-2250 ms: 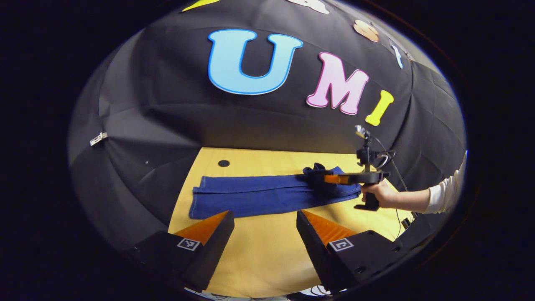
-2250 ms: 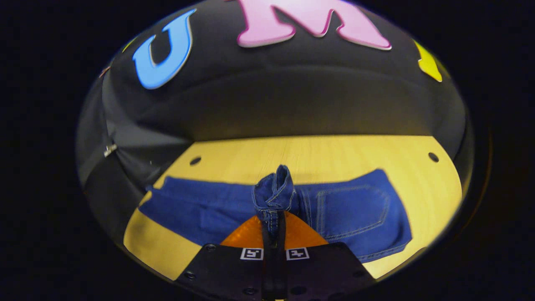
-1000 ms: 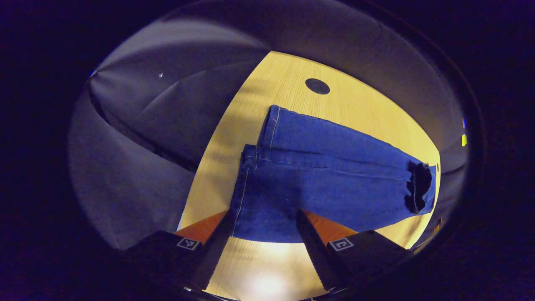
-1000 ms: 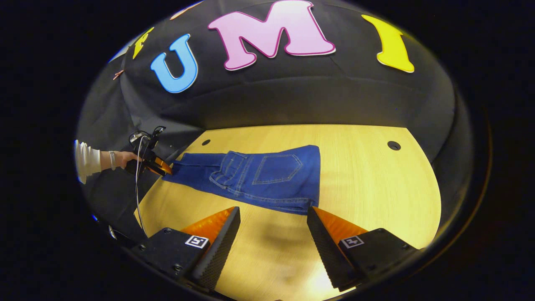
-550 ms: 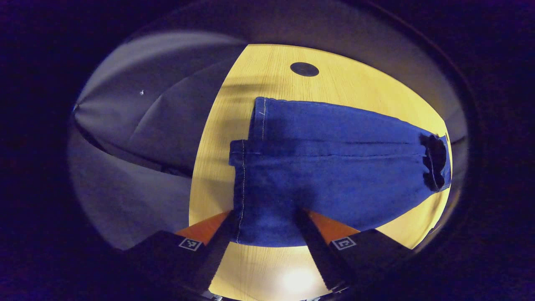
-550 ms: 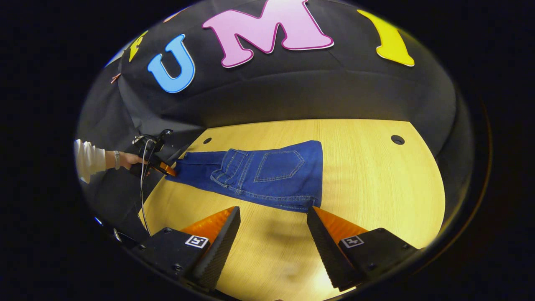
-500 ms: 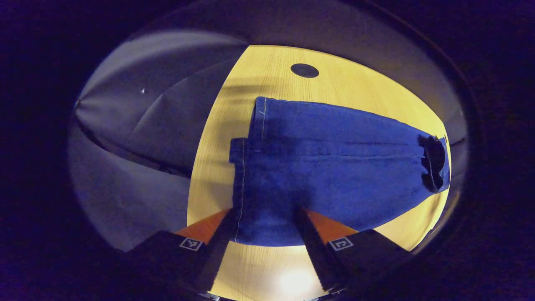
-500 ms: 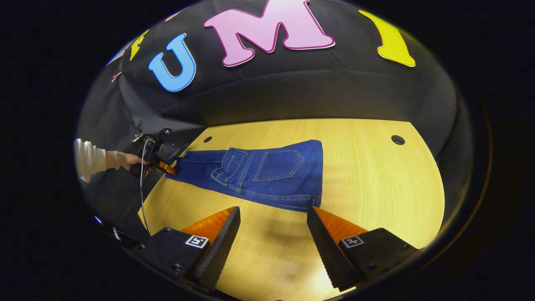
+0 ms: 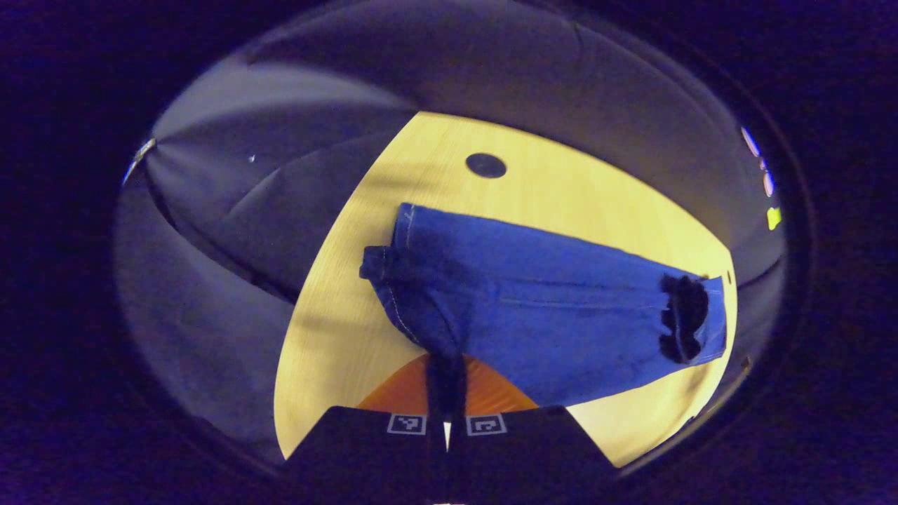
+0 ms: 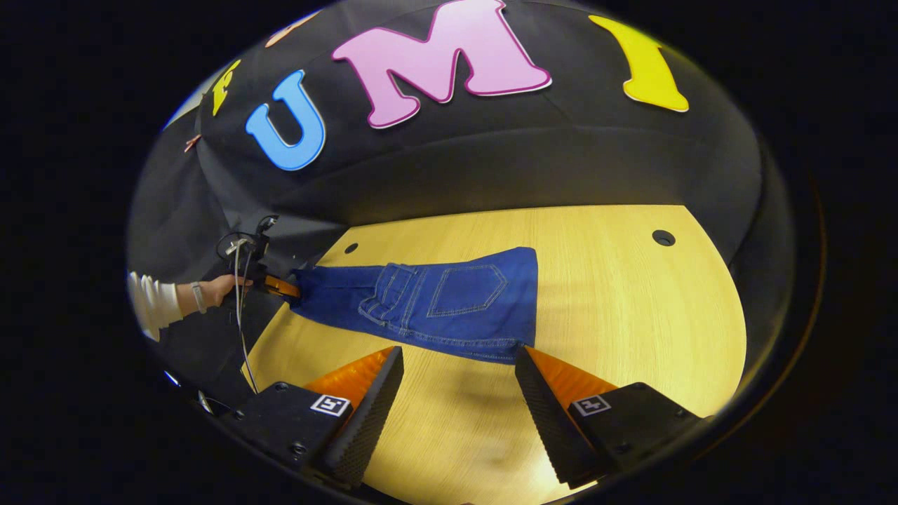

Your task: Grasp the waist and the cuffs of the jeans and fold them to make the two legs overlap; first hold the waist and fold one-third of the jeans toward the cuffs, then hold the cuffs and fold the remaining one-third in the same direction to finish folding.

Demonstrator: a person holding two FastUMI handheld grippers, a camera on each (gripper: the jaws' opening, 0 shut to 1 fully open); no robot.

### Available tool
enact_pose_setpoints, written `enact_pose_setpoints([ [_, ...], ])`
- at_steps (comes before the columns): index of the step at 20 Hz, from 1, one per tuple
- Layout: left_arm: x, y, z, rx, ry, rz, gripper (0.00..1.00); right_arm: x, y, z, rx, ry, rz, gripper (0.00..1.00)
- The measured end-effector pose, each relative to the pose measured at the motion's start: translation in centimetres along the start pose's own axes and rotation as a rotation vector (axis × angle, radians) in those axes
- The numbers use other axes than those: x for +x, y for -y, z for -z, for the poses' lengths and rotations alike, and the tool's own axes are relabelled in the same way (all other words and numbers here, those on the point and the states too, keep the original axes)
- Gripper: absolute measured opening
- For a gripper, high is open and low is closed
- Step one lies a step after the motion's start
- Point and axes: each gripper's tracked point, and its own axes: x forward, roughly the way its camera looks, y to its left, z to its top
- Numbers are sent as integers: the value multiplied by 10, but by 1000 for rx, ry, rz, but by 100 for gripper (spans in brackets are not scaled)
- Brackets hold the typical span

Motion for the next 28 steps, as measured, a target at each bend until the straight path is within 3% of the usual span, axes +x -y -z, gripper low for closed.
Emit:
enact_pose_setpoints([
  [3,-49,79,-39,21,118,159,6,-4,3,-10,24,20,2,98],
  [7,-103,208,-52,180,208,330,6,-14,4,-19,37,47,-3,99],
  [10,-106,316,-41,269,224,466,6,-25,14,-23,20,56,5,99],
  [12,-81,368,-21,326,201,513,6,-34,24,-21,5,56,18,98],
  [14,-38,391,6,364,138,474,6,-40,33,-21,-10,60,23,98],
  [18,16,399,45,437,44,323,7,-51,47,-16,-14,65,15,98],
  [20,28,401,57,483,37,276,16,-54,55,-14,-25,61,13,98],
  [23,18,418,76,495,77,253,94,-64,56,-19,-25,77,-9,98],
  [28,-90,447,81,525,354,327,93,-112,50,-38,-50,200,24,98],
])
